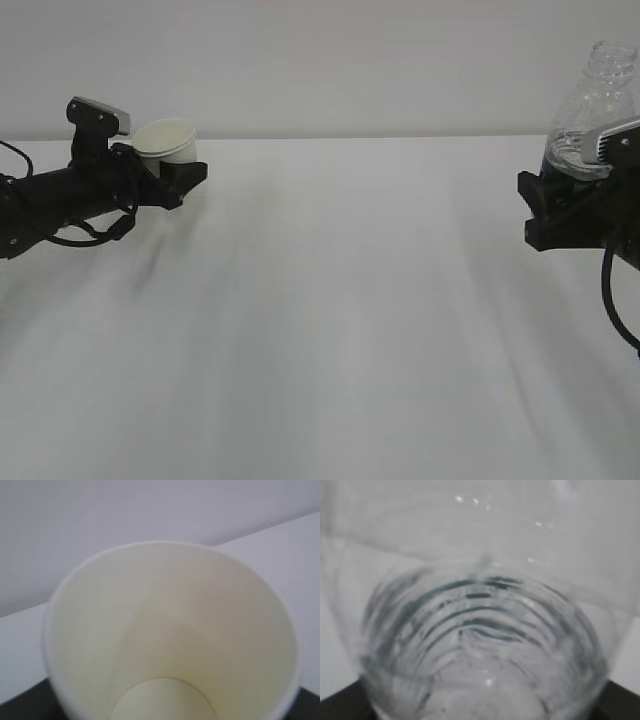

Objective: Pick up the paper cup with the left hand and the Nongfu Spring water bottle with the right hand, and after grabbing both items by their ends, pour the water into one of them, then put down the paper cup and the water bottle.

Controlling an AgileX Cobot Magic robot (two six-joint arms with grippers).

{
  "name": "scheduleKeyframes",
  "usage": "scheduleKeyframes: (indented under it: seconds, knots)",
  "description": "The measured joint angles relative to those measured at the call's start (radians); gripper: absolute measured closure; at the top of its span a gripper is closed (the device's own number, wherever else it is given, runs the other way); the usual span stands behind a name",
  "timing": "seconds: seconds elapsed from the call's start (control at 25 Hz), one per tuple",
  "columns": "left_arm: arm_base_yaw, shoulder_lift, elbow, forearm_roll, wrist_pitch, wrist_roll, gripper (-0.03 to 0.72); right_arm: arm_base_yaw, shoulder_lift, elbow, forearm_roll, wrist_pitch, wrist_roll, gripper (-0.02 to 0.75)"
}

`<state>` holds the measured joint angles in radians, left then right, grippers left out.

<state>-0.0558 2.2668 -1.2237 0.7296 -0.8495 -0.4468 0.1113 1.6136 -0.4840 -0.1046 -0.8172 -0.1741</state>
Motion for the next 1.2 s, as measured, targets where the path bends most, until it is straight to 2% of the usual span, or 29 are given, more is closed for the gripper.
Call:
scheduleKeyframes:
  seconds: [0.16,0.4,0.56,0.8,1.2]
  knots:
    - [0.000,-0.040,0.032,0.113,-0.024,-0.065,0.190,0.000,0.000,0.000,0.000,0.000,0.000,0.237]
    - [0.000,-0.085,0.040,0.339,-0.076,-0.199,0.208,0.000,0.000,0.000,-0.016,0.002,0.000,0.237]
    - [0.000,-0.102,0.040,0.450,-0.140,-0.237,0.227,0.000,0.000,0.000,-0.024,0.005,0.000,0.237]
    - [-0.043,-0.106,0.040,0.504,-0.172,-0.269,0.232,0.000,0.000,0.000,-0.044,0.029,0.000,0.237]
    - [-0.228,-0.106,0.040,0.512,-0.182,-0.272,0.232,0.000,0.000,0.000,-0.063,0.032,0.000,0.237]
